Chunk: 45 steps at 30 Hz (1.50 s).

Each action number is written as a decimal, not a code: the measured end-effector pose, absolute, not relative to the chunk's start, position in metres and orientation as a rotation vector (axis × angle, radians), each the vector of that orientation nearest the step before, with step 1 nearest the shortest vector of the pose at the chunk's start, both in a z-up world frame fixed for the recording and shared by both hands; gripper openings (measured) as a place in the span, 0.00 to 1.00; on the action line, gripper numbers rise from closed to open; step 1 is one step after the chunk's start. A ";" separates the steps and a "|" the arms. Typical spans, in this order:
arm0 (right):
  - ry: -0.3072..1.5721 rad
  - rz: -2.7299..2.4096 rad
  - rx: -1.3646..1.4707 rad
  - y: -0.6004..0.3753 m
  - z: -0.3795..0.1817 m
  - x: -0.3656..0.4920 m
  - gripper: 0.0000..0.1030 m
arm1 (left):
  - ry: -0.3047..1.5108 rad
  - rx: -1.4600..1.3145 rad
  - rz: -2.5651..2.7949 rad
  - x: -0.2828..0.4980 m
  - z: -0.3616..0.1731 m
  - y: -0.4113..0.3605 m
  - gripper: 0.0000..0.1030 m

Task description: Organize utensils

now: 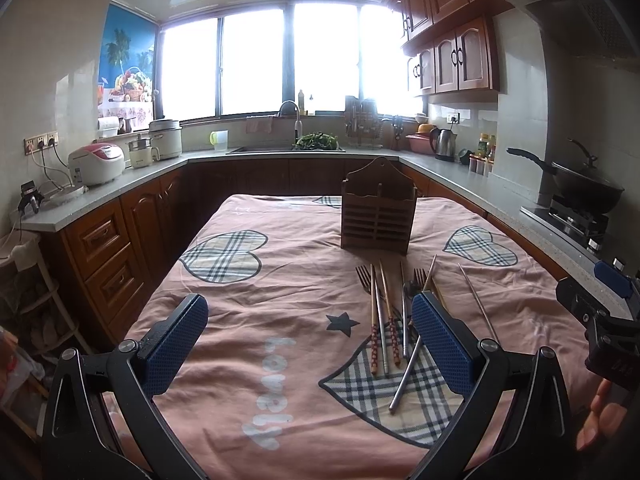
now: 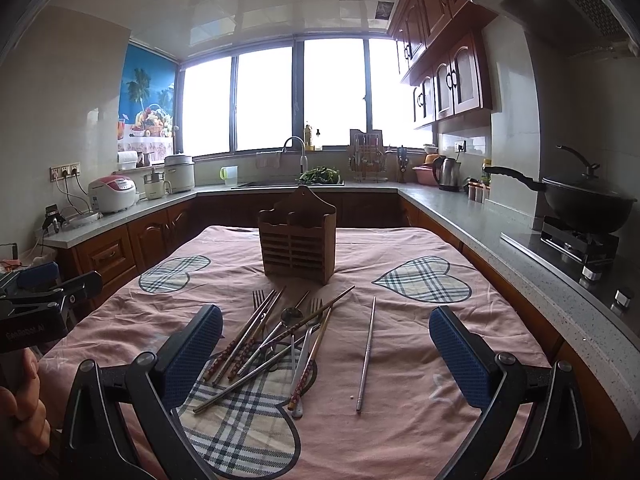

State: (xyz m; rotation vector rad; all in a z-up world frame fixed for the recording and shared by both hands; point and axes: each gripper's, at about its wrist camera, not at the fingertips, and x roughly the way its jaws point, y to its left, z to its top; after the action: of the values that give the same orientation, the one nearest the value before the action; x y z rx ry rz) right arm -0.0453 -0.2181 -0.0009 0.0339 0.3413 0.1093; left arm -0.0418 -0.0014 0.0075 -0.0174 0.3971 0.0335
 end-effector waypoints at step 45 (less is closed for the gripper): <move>0.640 0.134 0.244 -0.272 -0.041 0.066 0.75 | 0.663 -0.034 -0.177 0.100 -0.021 -0.029 0.94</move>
State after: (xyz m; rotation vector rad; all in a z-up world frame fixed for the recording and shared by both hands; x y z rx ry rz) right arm 0.0661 -0.2721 -0.0412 0.2438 0.6403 0.1344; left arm 0.1001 -0.0287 -0.0207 -0.0340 0.6629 -0.1771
